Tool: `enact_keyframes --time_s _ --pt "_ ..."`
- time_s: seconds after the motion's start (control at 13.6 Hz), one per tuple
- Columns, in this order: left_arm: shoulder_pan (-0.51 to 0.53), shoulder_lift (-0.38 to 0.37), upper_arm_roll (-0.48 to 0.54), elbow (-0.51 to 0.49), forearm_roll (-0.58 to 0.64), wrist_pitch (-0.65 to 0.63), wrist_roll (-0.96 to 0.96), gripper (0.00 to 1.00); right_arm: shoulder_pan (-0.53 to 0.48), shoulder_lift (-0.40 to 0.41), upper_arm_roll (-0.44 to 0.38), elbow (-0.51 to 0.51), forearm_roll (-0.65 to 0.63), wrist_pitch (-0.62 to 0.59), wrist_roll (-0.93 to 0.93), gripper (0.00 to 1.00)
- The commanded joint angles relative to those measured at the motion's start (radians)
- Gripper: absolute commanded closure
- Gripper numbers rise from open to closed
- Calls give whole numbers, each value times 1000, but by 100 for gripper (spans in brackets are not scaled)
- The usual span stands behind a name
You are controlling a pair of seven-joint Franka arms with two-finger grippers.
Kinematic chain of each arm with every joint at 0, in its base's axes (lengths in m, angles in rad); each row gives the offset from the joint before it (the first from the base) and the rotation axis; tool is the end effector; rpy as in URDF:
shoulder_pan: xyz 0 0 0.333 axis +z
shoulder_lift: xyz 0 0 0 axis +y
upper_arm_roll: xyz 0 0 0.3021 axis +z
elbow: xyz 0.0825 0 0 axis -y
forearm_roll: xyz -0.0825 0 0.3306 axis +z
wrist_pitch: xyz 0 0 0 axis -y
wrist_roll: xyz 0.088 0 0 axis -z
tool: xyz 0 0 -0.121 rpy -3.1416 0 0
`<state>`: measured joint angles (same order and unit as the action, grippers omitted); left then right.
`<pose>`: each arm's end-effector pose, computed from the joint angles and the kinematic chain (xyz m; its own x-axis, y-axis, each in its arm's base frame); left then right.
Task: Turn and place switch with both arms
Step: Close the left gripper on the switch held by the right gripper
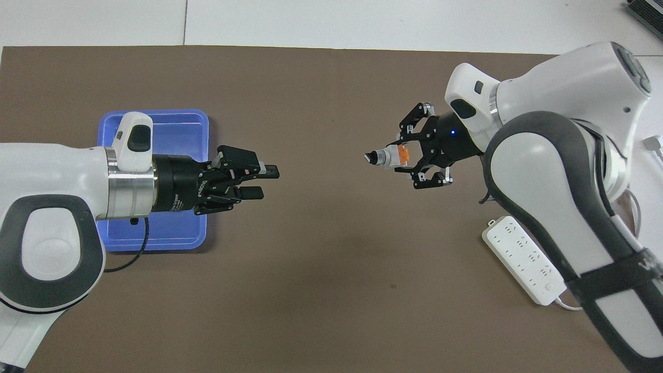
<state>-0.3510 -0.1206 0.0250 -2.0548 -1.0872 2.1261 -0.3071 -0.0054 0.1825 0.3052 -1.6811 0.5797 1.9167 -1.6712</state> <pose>0.4617 -0.2083 0.5288 0.8930 0.3150 -0.3215 0.4405 -0.4655 0.7676 0.5377 0.2019 0.5027 -0.1867 0.8016 0.5679 0.9804 0.1891 0.0552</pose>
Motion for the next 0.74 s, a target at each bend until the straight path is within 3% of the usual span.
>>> enact_keyframes --time_s 0.0,0.37,0.66 --pt "-83 -24 9 -44 -52 131 -21 42 -2 -66 2 -81 71 33 10 100" --pt "-147 -10 -8 -33 -171 208 -21 59 45 -106 0 -140 184 108 16 100" --pt "-203 4 -8 -31 -195 278 -52 64 67 -110 2 -147 192 133 21 100"
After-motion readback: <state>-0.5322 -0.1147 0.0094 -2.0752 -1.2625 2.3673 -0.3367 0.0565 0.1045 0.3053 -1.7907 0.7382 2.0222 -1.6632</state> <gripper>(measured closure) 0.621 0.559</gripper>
